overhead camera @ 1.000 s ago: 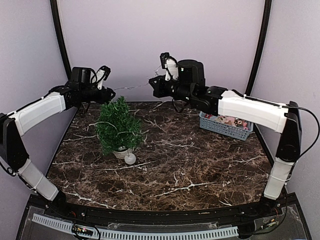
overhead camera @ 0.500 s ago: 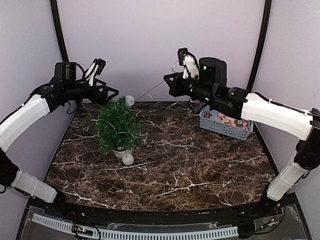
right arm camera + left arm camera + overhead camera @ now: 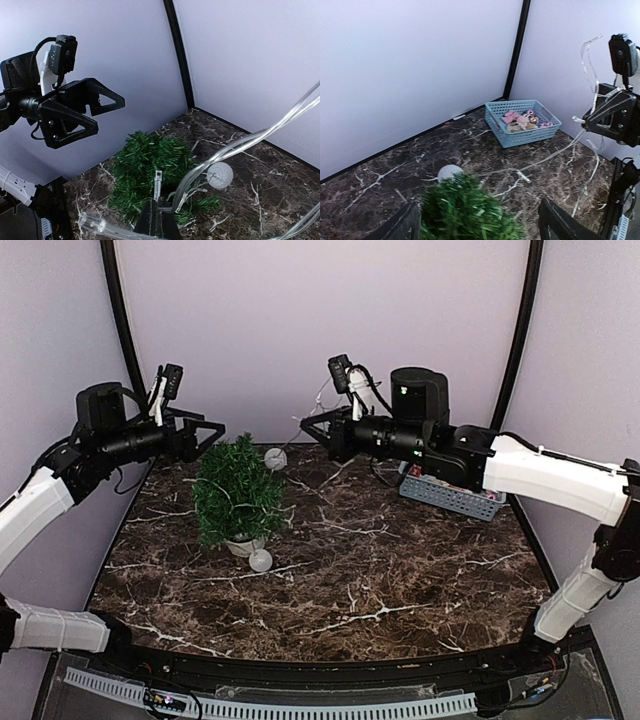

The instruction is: Decorate the small christmas tree

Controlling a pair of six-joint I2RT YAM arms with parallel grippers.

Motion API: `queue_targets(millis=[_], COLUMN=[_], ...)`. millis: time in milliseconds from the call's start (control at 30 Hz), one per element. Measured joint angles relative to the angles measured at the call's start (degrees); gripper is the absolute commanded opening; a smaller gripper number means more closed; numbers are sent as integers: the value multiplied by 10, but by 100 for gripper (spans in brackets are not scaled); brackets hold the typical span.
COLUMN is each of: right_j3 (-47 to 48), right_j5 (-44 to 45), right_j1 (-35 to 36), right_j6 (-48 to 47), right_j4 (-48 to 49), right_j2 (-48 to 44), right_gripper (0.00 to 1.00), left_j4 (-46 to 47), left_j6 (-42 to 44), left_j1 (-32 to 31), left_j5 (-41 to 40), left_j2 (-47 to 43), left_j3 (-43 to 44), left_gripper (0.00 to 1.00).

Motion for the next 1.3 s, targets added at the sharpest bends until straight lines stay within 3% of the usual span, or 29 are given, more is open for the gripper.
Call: queue_targets(millis=[167,367,500,733,800,867,900,933,1000,1067,1200,1300], right_j3=[-2,-2,-2,-3,-3,-3,-3,-3,-3,-3,-4,-9], right_j5=[-33,-47,-43,-38,-37,-36,-35,-32,-26,-21,-3,16], right_j1=[26,54,63,68,69,69,69,69,69,69,69,69], right_j6=[1,30,76,121,125,128,129,129,129,129,129,124], right_j4=[-1,15,40,62,63,65,65,65,66,66,66,65], right_j2=[-9,-6,7,19,19,19,19,19,19,19,19,19], right_gripper=[0,0,0,0,0,0,0,0,0,0,0,17], left_j4=[30,126,193,271,279,280,280,279,279,283,278,238], left_j6=[-49,-98,-122,-127,-127,-128,-128,-129,-130,-132,-136,-138], left_j1=[-80,-181,-231,-285,-293,-297,-297,-298,-299,-299,-299,-299], left_j5=[-17,-22,-26,-16,-12,-10,-9,-10,-14,-20,-44,-101], left_j2=[-69,-87,-66,8,25,37,42,45,47,45,24,-17], left_j3=[-71,-173,-225,-227,-227,-227,-227,-227,-227,-227,-231,-233], left_gripper=[80,82,87,91,80,61,46,38,7,0,0,0])
